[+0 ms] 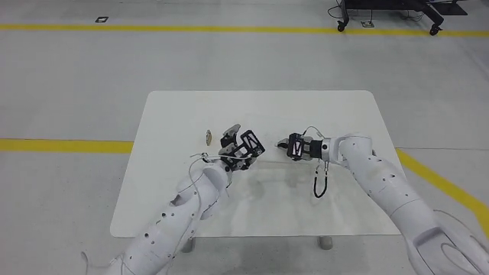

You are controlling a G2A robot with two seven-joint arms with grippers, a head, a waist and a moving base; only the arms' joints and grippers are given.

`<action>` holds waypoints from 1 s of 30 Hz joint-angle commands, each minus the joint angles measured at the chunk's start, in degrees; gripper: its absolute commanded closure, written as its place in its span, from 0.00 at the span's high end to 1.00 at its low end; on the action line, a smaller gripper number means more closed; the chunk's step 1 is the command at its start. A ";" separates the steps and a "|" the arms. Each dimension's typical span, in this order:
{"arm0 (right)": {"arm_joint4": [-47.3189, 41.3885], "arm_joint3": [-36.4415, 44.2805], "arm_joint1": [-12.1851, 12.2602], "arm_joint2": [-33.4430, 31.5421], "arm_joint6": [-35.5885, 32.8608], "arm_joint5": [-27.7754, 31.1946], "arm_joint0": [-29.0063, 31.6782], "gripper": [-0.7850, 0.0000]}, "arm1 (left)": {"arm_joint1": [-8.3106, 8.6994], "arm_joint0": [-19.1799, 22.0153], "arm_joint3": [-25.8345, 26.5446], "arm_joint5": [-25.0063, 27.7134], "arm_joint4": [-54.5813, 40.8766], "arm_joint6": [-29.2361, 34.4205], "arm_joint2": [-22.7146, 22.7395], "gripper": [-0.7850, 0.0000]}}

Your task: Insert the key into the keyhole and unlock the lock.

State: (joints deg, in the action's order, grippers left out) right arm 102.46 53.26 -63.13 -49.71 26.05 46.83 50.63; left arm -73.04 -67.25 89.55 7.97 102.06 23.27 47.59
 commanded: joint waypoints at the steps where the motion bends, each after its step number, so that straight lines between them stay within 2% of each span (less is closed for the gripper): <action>1: 0.58 0.14 0.07 0.16 0.05 0.11 -0.18 0.00 | -0.80 1.52 -2.98 -1.29 0.56 0.11 -1.87 1.00; 9: 0.95 -0.73 0.11 0.64 2.10 -0.06 -0.50 0.00 | -3.25 4.64 -10.98 -3.90 -1.11 -0.79 -5.37 1.00; 16: -0.42 -0.94 0.35 -0.07 3.50 -0.05 -0.45 0.00 | -4.90 6.38 -16.56 -5.05 -3.29 -1.70 -6.46 1.00; 25: -1.39 2.35 1.71 -2.64 4.62 -0.10 1.83 0.00 | -6.20 7.18 -20.72 -5.86 -4.90 -3.71 -6.42 1.00; 30: -3.07 4.20 2.52 -4.64 5.55 0.04 3.58 0.00 | -6.44 7.16 -20.44 -6.41 -5.37 -5.15 -5.35 1.00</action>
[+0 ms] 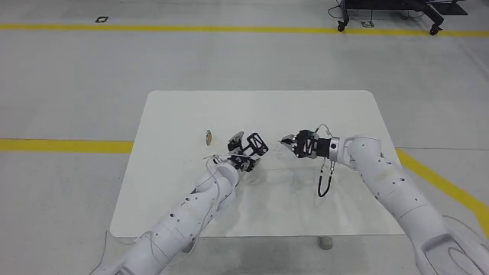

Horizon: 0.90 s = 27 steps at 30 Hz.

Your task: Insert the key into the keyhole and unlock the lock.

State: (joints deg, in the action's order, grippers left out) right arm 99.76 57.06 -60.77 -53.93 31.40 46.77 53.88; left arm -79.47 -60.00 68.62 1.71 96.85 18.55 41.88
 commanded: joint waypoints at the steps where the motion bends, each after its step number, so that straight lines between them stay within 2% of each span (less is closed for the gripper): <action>1: -0.59 0.90 0.34 -0.84 0.37 0.05 0.65 0.00 | 0.04 -0.25 1.07 -0.18 -0.33 -0.80 0.78 1.00; 8: -2.06 5.05 1.73 -4.37 1.39 -0.10 3.25 0.00 | 1.47 -2.83 10.27 0.00 0.74 -1.81 6.36 1.00; 11: -3.09 7.33 2.28 -5.77 1.65 0.69 4.61 0.00 | 2.67 -5.65 16.55 0.49 0.73 -2.15 10.97 1.00; 12: -4.13 7.76 2.40 -5.97 2.09 2.57 4.96 0.00 | 3.10 -6.89 19.02 0.72 0.03 -2.47 12.93 1.00; 15: -5.25 7.89 2.53 -6.12 1.73 5.42 4.98 0.00 | 4.46 -11.05 25.45 4.56 -0.74 -0.36 18.13 1.00; 23: -5.25 7.89 2.53 -6.12 1.73 5.42 4.98 0.00 | 4.46 -11.05 25.45 4.56 -0.74 -0.36 18.13 1.00; 27: -11.06 8.80 1.98 -5.95 0.29 4.80 6.33 0.00 | 4.48 -13.42 25.09 2.05 -4.26 -7.00 19.86 1.00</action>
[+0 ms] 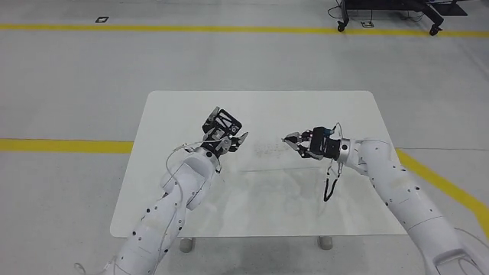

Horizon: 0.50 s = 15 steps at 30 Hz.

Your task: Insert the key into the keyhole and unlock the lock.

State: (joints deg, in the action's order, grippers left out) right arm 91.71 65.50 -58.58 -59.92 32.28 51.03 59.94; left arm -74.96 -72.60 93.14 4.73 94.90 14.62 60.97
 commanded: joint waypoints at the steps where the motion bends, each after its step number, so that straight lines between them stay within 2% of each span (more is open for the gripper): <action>1: -5.87 0.53 -0.42 0.07 -0.34 1.76 0.47 0.00 | -0.06 -1.33 1.61 -0.45 -4.93 -4.89 1.39 1.00; 3: -12.12 0.56 -0.91 0.42 -1.31 4.83 0.43 0.00 | -0.06 -2.15 3.05 1.69 -10.77 -7.79 2.87 1.00; 6: -21.60 0.55 -1.85 2.21 -5.69 6.97 -0.06 0.00 | -0.14 -2.38 1.81 5.64 -21.43 -8.01 5.16 1.00; 9: -32.71 0.68 -2.72 4.51 -9.92 6.97 -0.65 0.00 | -0.43 -2.63 -0.27 12.40 -42.31 -7.61 8.43 1.00; 10: -35.94 0.84 -2.91 5.25 -11.43 6.97 -0.99 0.00 | -0.52 -2.74 -1.59 15.45 -51.17 -6.18 9.36 1.00; 12: -41.28 0.90 -3.11 6.55 -14.90 6.97 -1.61 0.00 | -0.36 -1.31 -5.49 19.83 -64.59 0.84 11.20 1.00; 13: -43.58 0.98 -3.15 7.18 -16.80 6.97 -1.90 0.00 | -0.26 -0.57 -6.33 20.78 -67.00 3.15 11.59 1.00; 15: -46.06 1.21 -3.12 7.61 -19.00 6.97 -2.41 0.00 | -0.26 -0.57 -6.33 20.78 -67.00 3.15 11.59 1.00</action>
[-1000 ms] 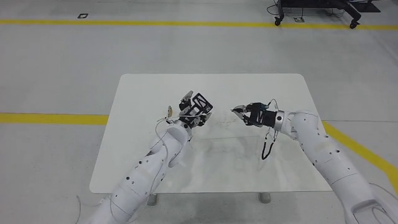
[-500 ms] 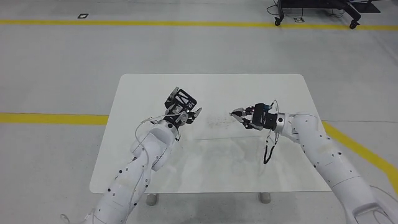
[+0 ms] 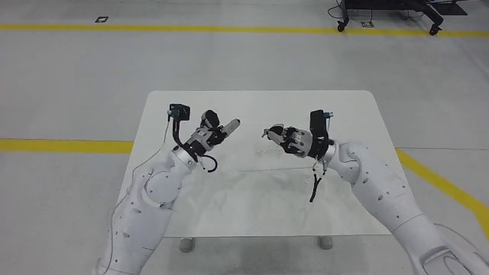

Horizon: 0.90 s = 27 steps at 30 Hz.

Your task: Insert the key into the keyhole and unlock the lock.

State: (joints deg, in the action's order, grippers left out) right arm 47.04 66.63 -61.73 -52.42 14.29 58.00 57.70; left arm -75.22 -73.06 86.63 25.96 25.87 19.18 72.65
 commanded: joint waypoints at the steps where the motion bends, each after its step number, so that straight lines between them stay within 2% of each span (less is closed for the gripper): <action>1: -1.39 0.08 0.03 0.10 -1.02 0.00 -0.18 0.00 | 0.00 -0.10 0.18 -0.45 2.03 -1.41 -0.09 1.00; 4: -1.39 0.08 0.03 0.10 -1.02 0.00 -0.18 0.00 | 0.00 -0.10 0.18 -0.45 2.03 -1.41 -0.09 1.00; 6: -1.39 0.08 0.03 0.10 -1.02 0.00 -0.18 0.00 | -0.29 -0.88 0.91 0.23 -3.70 -1.34 -0.96 1.00; 9: -1.28 0.20 0.02 -0.15 -1.17 -1.32 0.15 0.00 | -0.33 -0.67 0.53 0.82 -8.54 2.09 -1.89 1.00; 11: -5.56 0.06 -0.25 -0.06 0.34 0.00 1.66 0.00 | -0.38 -0.39 0.02 0.78 -10.67 3.73 -2.65 1.00; 15: -19.95 -1.14 -0.78 3.58 -4.06 0.00 1.98 0.00 | -0.42 0.33 -0.88 2.10 -13.95 6.72 -4.00 1.00; 21: -47.87 -2.17 -1.23 9.00 -17.71 0.00 0.27 0.00 | -0.34 1.82 -3.10 2.64 -22.10 10.58 -3.86 1.00; 22: -51.94 -2.72 -1.27 9.69 -21.15 0.00 -0.16 0.00 | -0.30 1.98 -3.31 2.62 -22.50 10.76 -3.74 0.89; 23: -56.05 -3.52 -1.34 10.20 -24.29 0.00 -0.53 0.00 | -0.27 2.10 -3.41 2.72 -22.84 11.02 -3.74 0.84; 26: -66.58 -6.92 -1.86 11.84 -33.67 0.00 -2.04 0.00 | -0.12 2.56 -3.67 3.43 -23.25 12.89 -3.95 0.85; 27: -69.99 -7.66 -2.13 12.33 -36.21 0.00 -2.34 0.00 | -0.04 2.72 -3.75 3.51 -22.60 13.30 -3.97 0.82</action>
State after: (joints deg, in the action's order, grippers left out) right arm -17.60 59.91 -63.59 -40.55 -18.08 58.00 55.76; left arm -75.35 -70.51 82.98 29.35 2.65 31.94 68.71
